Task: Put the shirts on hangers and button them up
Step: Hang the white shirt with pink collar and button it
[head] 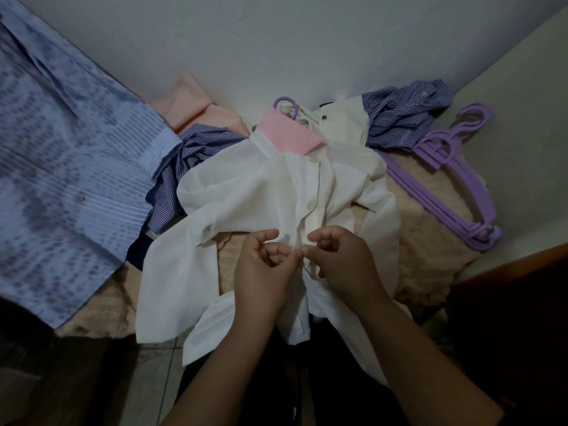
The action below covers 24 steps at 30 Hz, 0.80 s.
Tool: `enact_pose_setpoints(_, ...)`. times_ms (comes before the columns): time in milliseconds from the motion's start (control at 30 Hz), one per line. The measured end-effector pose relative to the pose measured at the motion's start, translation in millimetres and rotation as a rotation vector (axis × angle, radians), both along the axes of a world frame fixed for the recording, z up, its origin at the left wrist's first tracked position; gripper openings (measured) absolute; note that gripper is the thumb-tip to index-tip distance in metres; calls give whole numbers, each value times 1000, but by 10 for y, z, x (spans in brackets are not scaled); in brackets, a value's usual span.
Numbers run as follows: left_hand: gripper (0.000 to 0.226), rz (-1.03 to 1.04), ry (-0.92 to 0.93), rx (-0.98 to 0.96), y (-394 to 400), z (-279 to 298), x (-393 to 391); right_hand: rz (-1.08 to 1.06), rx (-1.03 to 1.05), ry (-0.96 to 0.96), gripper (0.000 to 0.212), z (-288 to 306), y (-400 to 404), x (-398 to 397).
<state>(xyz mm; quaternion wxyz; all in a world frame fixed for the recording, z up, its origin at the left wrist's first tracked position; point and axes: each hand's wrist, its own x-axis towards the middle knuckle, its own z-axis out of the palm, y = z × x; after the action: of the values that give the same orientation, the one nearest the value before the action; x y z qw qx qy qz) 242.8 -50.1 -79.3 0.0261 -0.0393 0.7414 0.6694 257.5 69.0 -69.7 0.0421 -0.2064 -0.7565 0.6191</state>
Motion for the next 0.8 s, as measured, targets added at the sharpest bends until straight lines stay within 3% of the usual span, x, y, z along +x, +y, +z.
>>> enact_pose_setpoints(167, 34, -62, -67, 40, -15, -42, -11, 7, -248, -44, 16, 40, 32, 9)
enact_pose_setpoints(467, 29, -73, -70, 52, -15, -68, -4, 8, -319, -63, 16, 44, 37, 5)
enact_pose_setpoints(567, 23, -78, -57, 64, -20, -57, 7, -27, -288, -23, 18, 20, 25, 11)
enact_pose_setpoints(800, 40, -128, -35, 102, 4, -123, -44, -31, -130, 20, 30, -6, -47, 48)
